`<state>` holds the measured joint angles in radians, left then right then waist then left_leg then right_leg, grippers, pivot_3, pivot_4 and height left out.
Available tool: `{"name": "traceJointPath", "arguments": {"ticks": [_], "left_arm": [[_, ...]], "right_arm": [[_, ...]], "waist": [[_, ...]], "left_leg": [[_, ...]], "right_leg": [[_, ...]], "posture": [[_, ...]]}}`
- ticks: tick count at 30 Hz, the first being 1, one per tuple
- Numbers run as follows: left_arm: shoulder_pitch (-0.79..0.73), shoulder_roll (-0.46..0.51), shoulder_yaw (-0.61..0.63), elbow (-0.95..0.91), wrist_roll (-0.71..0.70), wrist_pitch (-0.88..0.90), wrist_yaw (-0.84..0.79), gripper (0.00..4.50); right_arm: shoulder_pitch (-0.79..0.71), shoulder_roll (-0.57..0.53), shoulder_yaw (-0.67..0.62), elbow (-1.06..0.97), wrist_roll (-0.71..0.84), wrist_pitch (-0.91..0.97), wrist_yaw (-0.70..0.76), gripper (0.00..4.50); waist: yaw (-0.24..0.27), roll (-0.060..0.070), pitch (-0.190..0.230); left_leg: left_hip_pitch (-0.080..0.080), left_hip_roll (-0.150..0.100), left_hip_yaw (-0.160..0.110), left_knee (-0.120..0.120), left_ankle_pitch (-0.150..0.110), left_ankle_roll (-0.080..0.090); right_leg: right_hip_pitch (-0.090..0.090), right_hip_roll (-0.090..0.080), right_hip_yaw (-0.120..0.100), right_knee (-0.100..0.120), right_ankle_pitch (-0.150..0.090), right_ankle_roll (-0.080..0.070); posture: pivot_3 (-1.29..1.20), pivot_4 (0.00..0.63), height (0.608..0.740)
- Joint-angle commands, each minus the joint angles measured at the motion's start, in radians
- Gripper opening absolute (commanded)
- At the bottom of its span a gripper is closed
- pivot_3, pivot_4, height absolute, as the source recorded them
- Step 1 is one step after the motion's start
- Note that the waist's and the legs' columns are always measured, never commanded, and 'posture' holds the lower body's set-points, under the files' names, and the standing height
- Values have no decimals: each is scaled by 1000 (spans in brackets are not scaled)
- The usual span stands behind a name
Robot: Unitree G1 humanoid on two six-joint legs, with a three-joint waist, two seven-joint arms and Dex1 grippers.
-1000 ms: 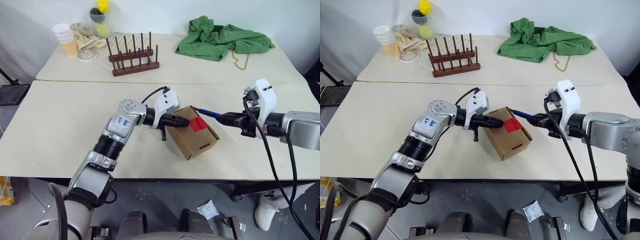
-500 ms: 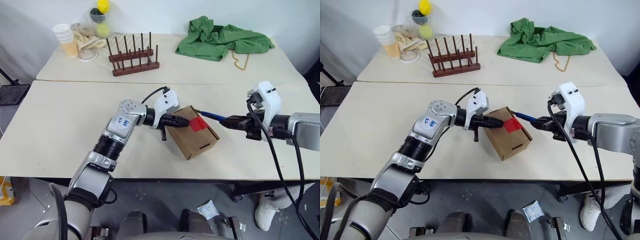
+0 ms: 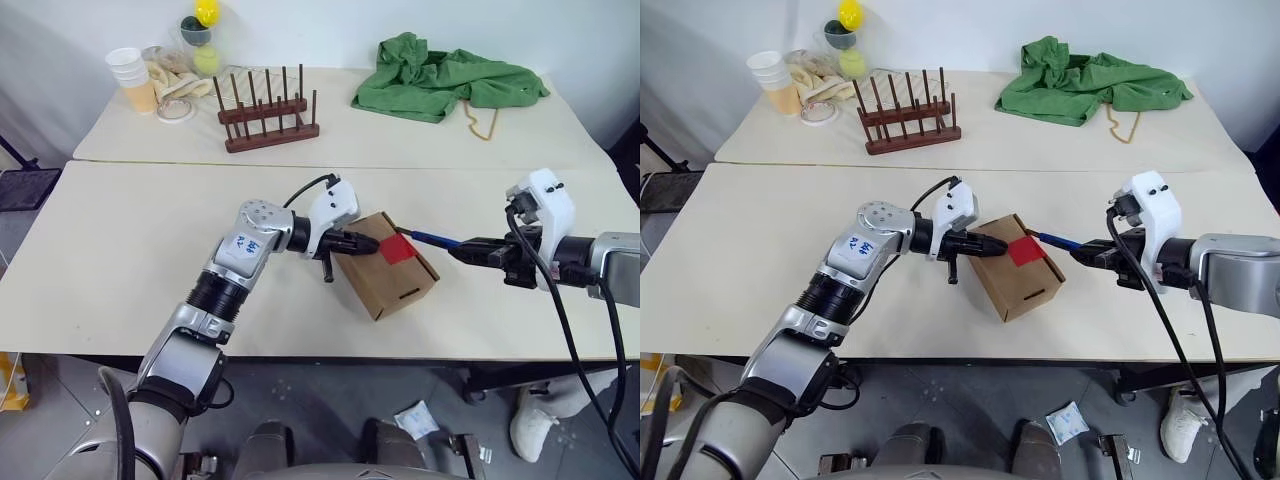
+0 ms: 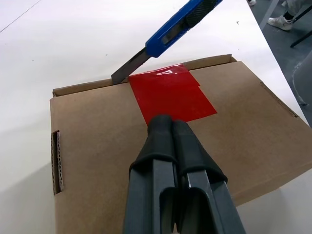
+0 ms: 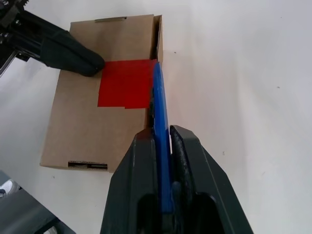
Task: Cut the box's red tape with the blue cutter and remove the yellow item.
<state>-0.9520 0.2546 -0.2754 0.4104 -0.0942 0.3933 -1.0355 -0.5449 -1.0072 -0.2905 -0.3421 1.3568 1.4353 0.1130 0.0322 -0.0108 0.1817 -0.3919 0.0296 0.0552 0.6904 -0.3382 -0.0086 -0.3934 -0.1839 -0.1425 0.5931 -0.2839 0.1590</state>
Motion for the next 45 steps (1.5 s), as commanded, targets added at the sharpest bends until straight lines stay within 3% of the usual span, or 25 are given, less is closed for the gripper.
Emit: {"name": "traceJointPath", "arguments": {"ticks": [1, 15, 22, 32, 45], "left_arm": [[12, -4, -19, 10, 13, 7, -1, 0], [24, -14, -36, 0, 21, 21, 11, 0], [31, -18, -38, -17, 17, 36, 22, 0], [39, -22, -42, -32, 13, 50, 29, 0], [60, -26, -39, -63, 10, 76, 49, 0]], "right_arm": [[-7, -34, -27, -29, 61, 22, -9, 150], [-58, -174, 132, 88, 329, 26, -196, 150], [-59, -211, 193, 115, 390, -30, -267, 150], [-134, -244, 290, 150, 402, -36, -265, 150], [-295, -248, 403, 315, 411, 101, -205, 150]], "waist": [[0, 0, 0], [4, 0, 0], [8, 0, 0], [12, 0, 0], [19, 0, 0]], "left_leg": [[0, 0, 0, 0, 0, 0], [0, 0, 0, 1, 0, 0], [0, 0, 0, 2, 0, 0], [0, 0, 0, 2, 0, 0], [0, 0, 0, 3, 0, 1]], "right_leg": [[0, 0, 0, 0, 0, 0], [1, 0, 0, 0, 0, 0], [1, 0, 0, 0, 0, 0], [1, 0, 0, 0, 0, 0], [1, 0, 0, 0, 0, 0]], "posture": [[0, 150, 740], [0, 150, 740], [0, 150, 740], [0, 150, 740], [0, 150, 740]]}}
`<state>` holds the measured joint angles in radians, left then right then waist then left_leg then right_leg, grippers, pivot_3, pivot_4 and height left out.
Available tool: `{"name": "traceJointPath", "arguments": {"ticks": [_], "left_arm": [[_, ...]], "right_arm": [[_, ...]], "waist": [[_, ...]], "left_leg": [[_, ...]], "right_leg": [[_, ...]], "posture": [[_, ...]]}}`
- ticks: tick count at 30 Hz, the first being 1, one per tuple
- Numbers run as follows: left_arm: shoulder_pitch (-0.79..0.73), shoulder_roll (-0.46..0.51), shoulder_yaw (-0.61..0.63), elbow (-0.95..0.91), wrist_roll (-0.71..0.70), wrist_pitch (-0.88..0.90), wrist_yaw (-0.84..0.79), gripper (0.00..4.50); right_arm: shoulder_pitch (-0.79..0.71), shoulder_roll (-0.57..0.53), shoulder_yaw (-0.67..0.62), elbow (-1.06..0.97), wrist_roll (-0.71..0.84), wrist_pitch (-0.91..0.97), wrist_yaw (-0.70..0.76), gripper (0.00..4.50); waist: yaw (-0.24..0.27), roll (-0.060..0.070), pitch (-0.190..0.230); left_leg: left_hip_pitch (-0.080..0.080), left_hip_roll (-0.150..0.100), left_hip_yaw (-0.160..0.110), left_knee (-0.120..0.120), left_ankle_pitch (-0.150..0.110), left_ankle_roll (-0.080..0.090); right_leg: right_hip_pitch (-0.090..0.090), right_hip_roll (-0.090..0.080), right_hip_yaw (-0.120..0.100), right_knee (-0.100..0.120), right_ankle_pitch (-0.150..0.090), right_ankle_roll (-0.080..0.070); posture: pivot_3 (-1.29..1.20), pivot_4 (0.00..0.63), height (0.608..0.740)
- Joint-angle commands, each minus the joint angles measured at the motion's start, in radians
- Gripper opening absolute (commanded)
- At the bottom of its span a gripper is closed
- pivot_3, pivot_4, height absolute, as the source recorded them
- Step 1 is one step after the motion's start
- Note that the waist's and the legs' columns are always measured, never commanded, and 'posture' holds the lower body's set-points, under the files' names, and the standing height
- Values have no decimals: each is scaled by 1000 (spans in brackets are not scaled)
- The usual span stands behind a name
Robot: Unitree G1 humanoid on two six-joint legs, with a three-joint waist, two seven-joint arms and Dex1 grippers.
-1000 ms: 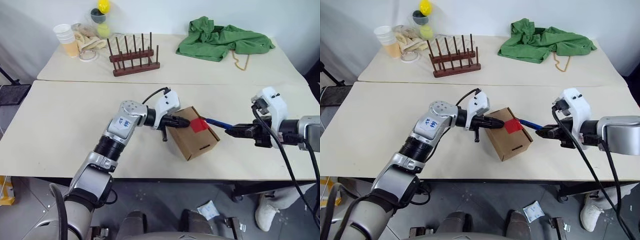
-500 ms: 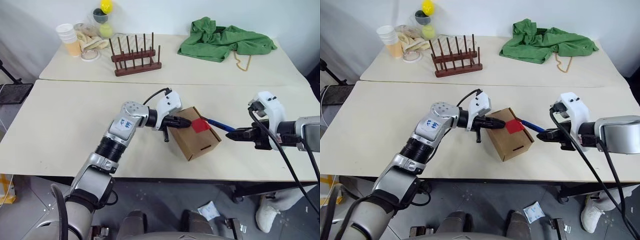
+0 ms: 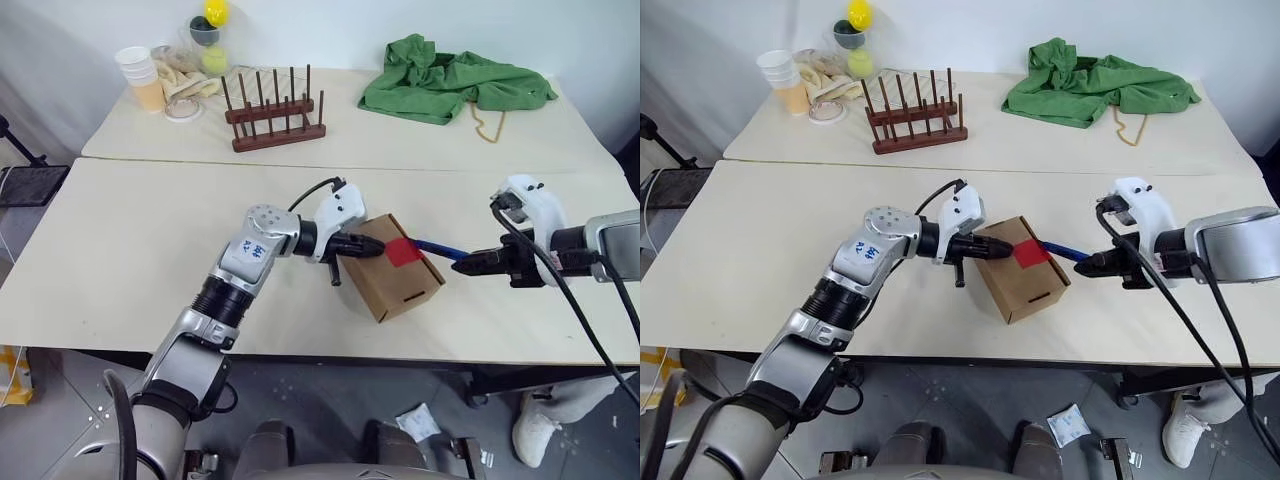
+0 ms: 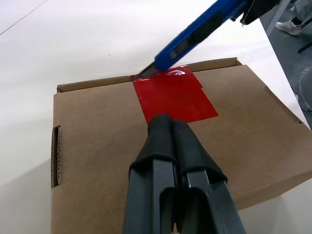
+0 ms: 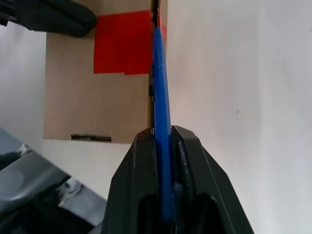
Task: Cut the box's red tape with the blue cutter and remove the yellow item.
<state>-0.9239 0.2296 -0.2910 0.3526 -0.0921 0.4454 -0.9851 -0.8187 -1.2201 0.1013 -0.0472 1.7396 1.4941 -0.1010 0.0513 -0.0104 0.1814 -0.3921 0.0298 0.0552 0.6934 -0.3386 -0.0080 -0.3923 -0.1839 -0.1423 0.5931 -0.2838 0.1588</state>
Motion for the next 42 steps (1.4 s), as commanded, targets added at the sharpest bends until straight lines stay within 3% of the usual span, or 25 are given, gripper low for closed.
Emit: {"name": "traceJointPath", "arguments": {"ticks": [1, 10, 14, 21, 26, 28, 30, 31, 33, 36, 39, 42], "left_arm": [[34, -1, -23, -8, 8, 26, 0, 0], [43, -6, -26, -13, 9, 42, 15, 0], [45, -7, -28, -7, 11, 39, 15, 0], [43, 2, -25, 5, 11, 16, 5, 0], [34, 17, -16, 19, 9, -17, -15, 0], [18, 17, 1, 42, 2, -39, -19, 0], [-6, 9, 27, 72, -14, -87, -25, 0], [-16, 6, 37, 84, -21, -104, -30, 0], [-33, 0, 56, 98, -39, -111, -35, 0], [-49, 0, 82, 104, -63, -109, -56, 0], [-62, 8, 108, 103, -82, -106, -78, 0], [-69, 24, 134, 83, -111, -105, -108, 0]], "right_arm": [[-25, -44, 16, 25, 39, 48, 13, 150], [11, -200, 72, -12, 209, 18, 12, 150], [82, -307, 46, -68, 233, -14, 85, 150], [211, -449, -144, -63, 233, -72, 248, 150], [343, -448, -381, -23, 207, -34, 286, 150], [430, -364, -543, -4, 70, -17, 299, 150], [551, -208, -667, -8, -119, -135, 331, 150], [586, -148, -695, -18, -176, -187, 349, 150], [663, -48, -706, -69, -346, -344, 466, 150], [730, 67, -616, -37, -627, -612, 594, 150], [706, 157, -478, 117, -898, -869, 656, 150], [635, 219, -411, 255, -1035, -984, 694, 150]], "waist": [[0, 0, 0], [0, 0, 0], [2, 0, 0], [2, 1, 0], [1, 1, 0], [2, 0, -1], [2, -4, -3], [4, -8, -5], [3, -5, -5], [0, 1, -5], [-6, 1, -5], [-14, 2, -5]], "left_leg": [[0, 0, 0, 0, 0, 0], [0, 0, 0, 0, 0, 0], [0, 0, 0, 0, 0, 0], [0, 0, 0, 1, 0, 0], [0, 0, 0, 1, 0, 0], [0, 0, 0, 0, 0, 0], [0, 1, 0, 1, 0, 0], [0, 1, 0, 1, 0, 0], [-1, 0, 0, 2, 0, 0], [-1, 0, 2, 2, 0, 0], [-1, 0, 4, 1, 0, 0], [1, 0, 5, 0, 0, 0]], "right_leg": [[0, 0, 0, 0, 0, 0], [0, 0, 0, 0, 0, 0], [0, 0, 0, 0, 0, 0], [0, 0, 0, 0, 0, 0], [0, 0, 0, 0, 0, 0], [0, 0, 0, 0, 0, 0], [0, 0, 0, 0, 0, 0], [1, 0, 0, 0, 0, 0], [1, 0, 0, 0, 1, 1], [-1, 0, 2, 1, 1, 1], [-2, 0, 3, 1, 1, 1], [-2, 0, 5, 1, 1, 1]], "posture": [[0, 150, 740], [0, 150, 740], [0, 150, 740], [0, 150, 740], [0, 150, 740], [0, 150, 740], [0, 150, 740], [0, 150, 740], [0, 150, 740], [0, 150, 740], [0, 150, 740], [0, 150, 740]]}}
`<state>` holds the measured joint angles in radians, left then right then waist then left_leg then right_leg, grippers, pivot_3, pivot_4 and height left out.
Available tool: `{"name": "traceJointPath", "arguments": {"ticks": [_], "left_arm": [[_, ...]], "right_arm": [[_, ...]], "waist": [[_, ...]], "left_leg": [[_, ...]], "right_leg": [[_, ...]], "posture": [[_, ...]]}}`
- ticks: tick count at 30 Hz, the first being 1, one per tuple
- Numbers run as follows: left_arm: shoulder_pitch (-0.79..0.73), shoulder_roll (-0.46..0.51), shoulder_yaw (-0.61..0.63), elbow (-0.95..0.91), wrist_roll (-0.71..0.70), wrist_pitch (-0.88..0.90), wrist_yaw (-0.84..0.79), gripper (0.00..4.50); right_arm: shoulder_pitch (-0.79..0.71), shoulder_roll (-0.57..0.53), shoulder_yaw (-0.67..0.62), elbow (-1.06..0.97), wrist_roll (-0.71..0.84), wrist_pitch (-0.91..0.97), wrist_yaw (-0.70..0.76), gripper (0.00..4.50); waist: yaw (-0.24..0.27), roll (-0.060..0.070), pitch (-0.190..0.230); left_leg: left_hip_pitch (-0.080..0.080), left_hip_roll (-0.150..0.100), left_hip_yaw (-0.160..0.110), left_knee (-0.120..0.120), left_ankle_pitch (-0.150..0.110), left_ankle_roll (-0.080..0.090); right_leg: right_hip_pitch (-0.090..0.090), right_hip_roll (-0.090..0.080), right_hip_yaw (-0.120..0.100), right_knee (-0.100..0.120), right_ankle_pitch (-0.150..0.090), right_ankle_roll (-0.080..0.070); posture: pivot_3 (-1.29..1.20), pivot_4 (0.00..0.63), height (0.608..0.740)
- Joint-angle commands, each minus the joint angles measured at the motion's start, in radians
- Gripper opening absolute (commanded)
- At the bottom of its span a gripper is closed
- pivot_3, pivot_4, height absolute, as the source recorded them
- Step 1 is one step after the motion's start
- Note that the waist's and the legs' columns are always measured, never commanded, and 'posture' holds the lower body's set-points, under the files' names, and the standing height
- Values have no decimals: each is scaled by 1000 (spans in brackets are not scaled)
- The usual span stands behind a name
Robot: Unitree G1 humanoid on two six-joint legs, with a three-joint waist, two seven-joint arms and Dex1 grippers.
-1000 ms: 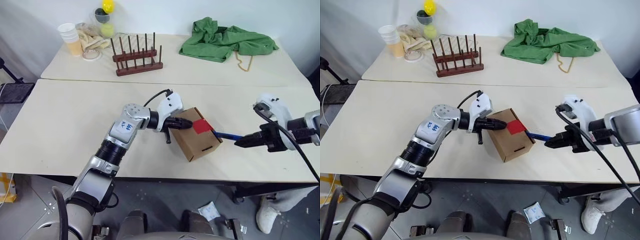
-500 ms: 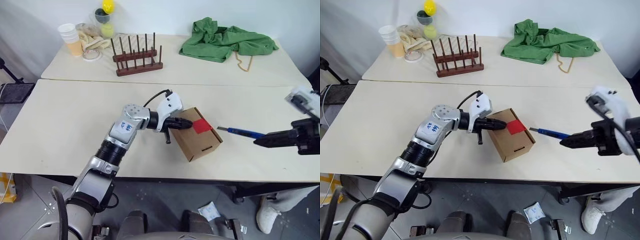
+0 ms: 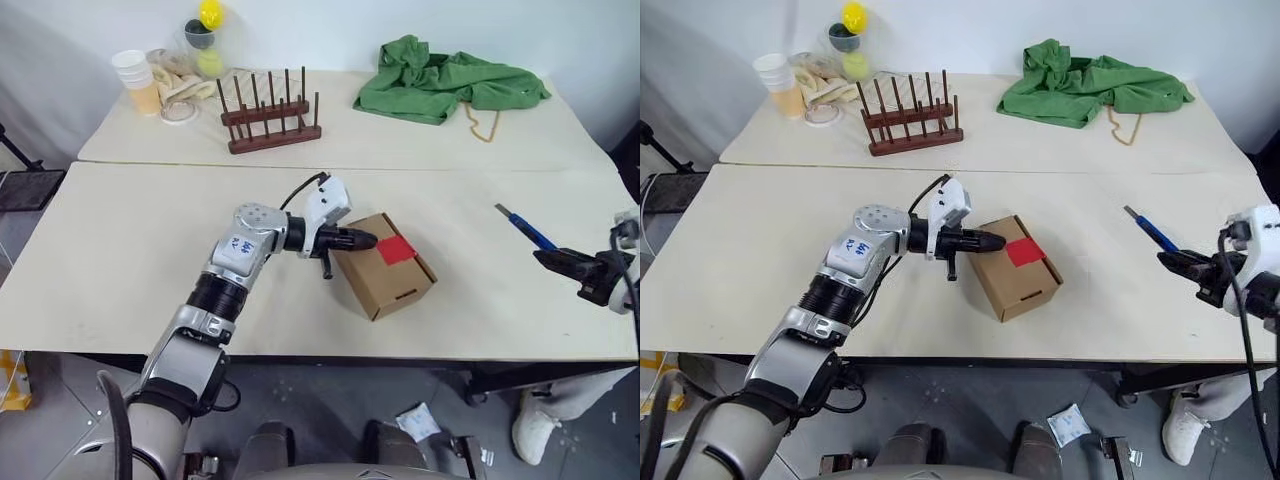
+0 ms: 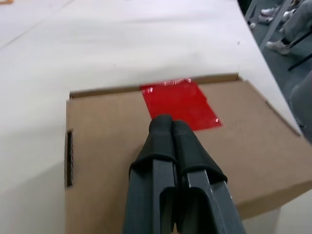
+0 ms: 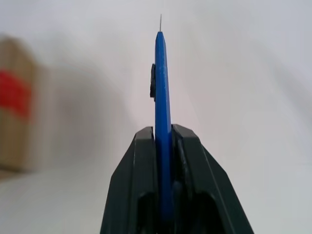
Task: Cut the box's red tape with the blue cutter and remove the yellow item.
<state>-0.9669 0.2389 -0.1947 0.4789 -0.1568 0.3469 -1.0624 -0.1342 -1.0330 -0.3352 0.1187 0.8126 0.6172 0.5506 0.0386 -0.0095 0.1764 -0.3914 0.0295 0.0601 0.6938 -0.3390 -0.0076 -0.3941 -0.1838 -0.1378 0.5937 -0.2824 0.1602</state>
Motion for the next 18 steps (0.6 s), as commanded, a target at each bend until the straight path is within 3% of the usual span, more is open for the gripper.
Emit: {"name": "traceJointPath", "arguments": {"ticks": [1, 5, 10, 13, 15, 18], "left_arm": [[-25, 23, 53, -58, -65, 1, -45, 0], [-6, 92, 84, -106, -107, 35, -101, 0], [81, 247, 76, -177, -102, 78, -169, 0], [170, 334, 78, -227, -91, 104, -168, 0], [224, 363, 75, -270, -93, 125, -158, 0], [293, 361, 70, -322, -97, 139, -117, 0]], "right_arm": [[-75, 47, 31, 123, -121, -107, 63, 150], [-92, 52, 77, 205, -240, -195, 161, 1326], [-50, 23, -49, 157, -198, -254, 346, 2952], [12, -27, -131, 24, -91, -123, 486, 2952], [56, -60, -117, -52, -77, -46, 530, 2952], [18, -7, -51, -115, -128, -73, 478, 2578]], "waist": [[-7, 1, 0], [-15, 3, 1], [-16, 5, 0], [-15, 5, 1], [-14, 5, 1], [-10, 2, 1]], "left_leg": [[0, 0, 0, -1, 0, 0], [1, 0, 0, -2, 0, 0], [2, 0, 1, -4, 0, 0], [3, 0, 2, -3, 0, 0], [3, 0, 2, -4, 0, 0], [4, 0, 2, -2, 0, 0]], "right_leg": [[0, 0, 0, 0, 0, 0], [0, 0, 0, 0, 0, 0], [0, 0, 1, 0, 0, 0], [0, 0, 2, 0, 0, 0], [0, 0, 2, -1, 0, 0], [2, 0, 2, -1, 0, 0]], "posture": [[0, 150, 740], [0, 150, 740], [0, 150, 740], [0, 150, 740], [0, 150, 740], [0, 150, 740]]}}
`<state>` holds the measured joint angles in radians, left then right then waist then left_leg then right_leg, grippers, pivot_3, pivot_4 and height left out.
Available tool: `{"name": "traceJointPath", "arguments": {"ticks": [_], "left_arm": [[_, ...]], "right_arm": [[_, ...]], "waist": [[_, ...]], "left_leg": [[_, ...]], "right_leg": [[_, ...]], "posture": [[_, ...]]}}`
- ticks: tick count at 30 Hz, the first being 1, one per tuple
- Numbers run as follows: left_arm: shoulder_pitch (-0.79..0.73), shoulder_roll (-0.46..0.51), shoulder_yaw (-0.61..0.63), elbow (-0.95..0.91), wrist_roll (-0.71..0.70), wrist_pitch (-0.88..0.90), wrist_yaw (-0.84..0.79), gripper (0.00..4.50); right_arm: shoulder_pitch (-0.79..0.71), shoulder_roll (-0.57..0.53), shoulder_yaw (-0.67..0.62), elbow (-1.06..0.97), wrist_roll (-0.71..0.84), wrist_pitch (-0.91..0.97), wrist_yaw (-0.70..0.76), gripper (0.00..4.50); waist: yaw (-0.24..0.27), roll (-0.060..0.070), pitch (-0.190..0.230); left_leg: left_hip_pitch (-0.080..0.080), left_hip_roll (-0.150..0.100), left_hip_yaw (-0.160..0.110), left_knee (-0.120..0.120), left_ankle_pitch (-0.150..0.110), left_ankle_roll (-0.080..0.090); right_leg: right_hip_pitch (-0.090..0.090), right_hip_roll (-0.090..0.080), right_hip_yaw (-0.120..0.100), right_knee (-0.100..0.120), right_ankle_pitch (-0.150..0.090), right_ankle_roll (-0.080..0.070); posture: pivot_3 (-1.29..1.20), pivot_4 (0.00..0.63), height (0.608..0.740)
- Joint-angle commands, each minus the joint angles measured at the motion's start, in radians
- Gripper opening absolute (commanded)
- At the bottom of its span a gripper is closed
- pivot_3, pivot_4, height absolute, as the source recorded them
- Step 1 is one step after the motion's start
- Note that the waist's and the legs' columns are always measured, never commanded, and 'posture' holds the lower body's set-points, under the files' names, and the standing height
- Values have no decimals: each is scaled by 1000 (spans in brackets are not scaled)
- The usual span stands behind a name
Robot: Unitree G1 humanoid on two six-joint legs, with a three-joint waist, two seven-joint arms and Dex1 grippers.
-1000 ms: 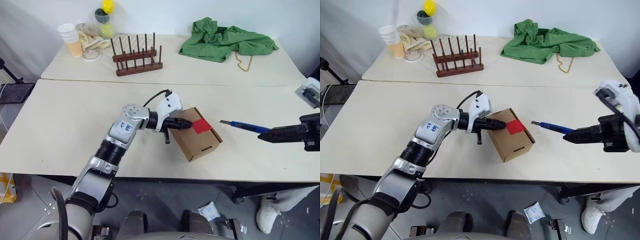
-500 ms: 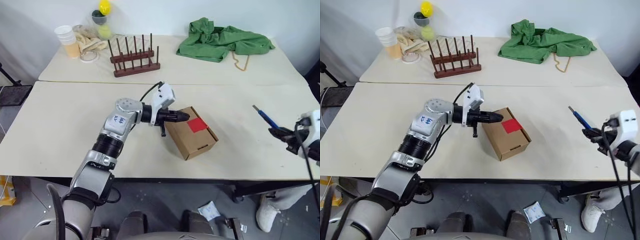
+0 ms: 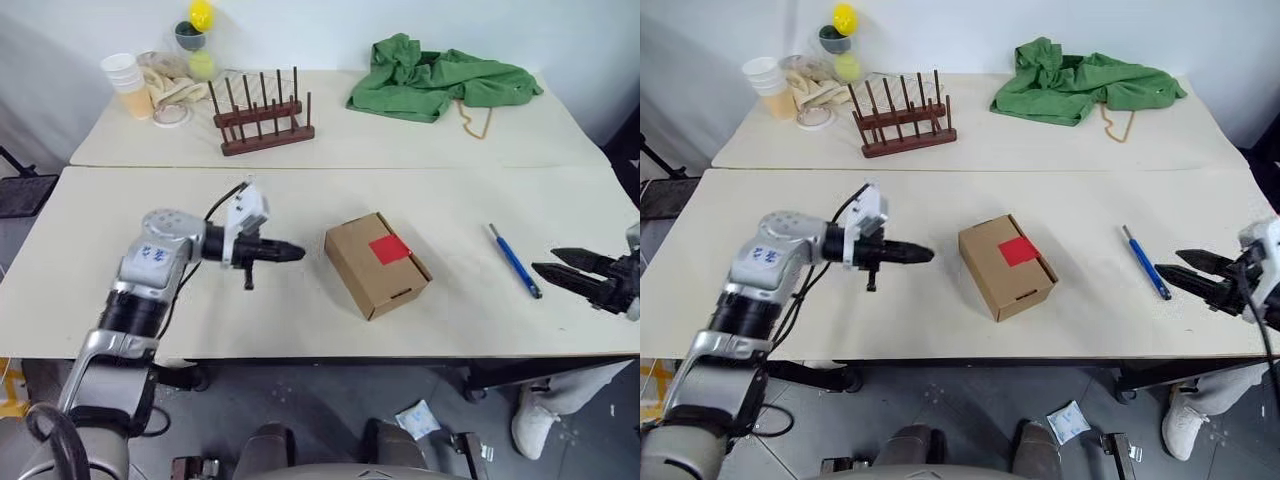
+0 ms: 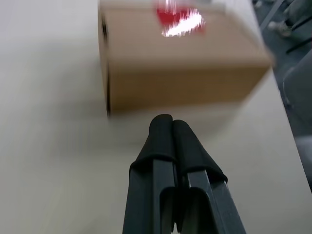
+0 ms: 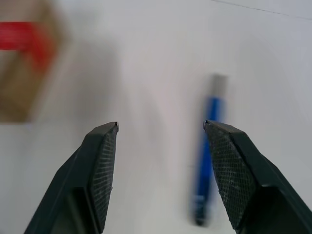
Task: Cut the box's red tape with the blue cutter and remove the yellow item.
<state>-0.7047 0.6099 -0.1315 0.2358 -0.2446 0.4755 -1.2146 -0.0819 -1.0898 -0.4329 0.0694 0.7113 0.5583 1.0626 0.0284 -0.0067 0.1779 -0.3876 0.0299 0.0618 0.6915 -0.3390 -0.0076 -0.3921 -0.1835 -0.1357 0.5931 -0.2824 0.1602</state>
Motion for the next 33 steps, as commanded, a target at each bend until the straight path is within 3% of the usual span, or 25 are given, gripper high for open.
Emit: {"name": "traceJointPath", "arguments": {"ticks": [1, 8, 15, 22, 33], "left_arm": [[44, -19, 6, -87, -8, 17, 54, 0], [81, -154, -33, -114, 15, 43, 210, 0], [58, -229, -67, -82, 43, 36, 292, 0], [71, -201, -62, -105, 37, 55, 291, 0], [88, -157, -68, -143, 6, 64, 218, 0]], "right_arm": [[-59, 75, 70, -76, -48, -29, -59, 2374], [-263, 295, 386, -4, -417, -360, -191, 17], [-298, 351, 477, -87, -394, -203, -132, 17], [-248, 328, 508, -326, -299, 21, -80, 17], [-255, 331, 473, -329, -329, 48, -138, 17]], "waist": [[0, -2, -1], [-6, -1, 0], [-2, -1, 0], [-3, -1, -1], [-2, -1, -1]], "left_leg": [[0, 0, 0, 1, 0, 0], [-1, 0, 1, 4, 0, 0], [-1, 0, 1, 3, 0, 0], [0, 0, 0, 3, 0, 0], [-1, 0, 1, 3, 0, 0]], "right_leg": [[1, 0, 0, 0, 0, 0], [-1, 0, 2, 2, 1, 1], [-1, 0, 1, 2, 1, 1], [-1, 0, 2, 2, 1, 1], [-1, 0, 2, 2, 1, 1]], "posture": [[0, 150, 740], [0, 150, 740], [0, 150, 740], [0, 150, 740], [0, 150, 740]]}}
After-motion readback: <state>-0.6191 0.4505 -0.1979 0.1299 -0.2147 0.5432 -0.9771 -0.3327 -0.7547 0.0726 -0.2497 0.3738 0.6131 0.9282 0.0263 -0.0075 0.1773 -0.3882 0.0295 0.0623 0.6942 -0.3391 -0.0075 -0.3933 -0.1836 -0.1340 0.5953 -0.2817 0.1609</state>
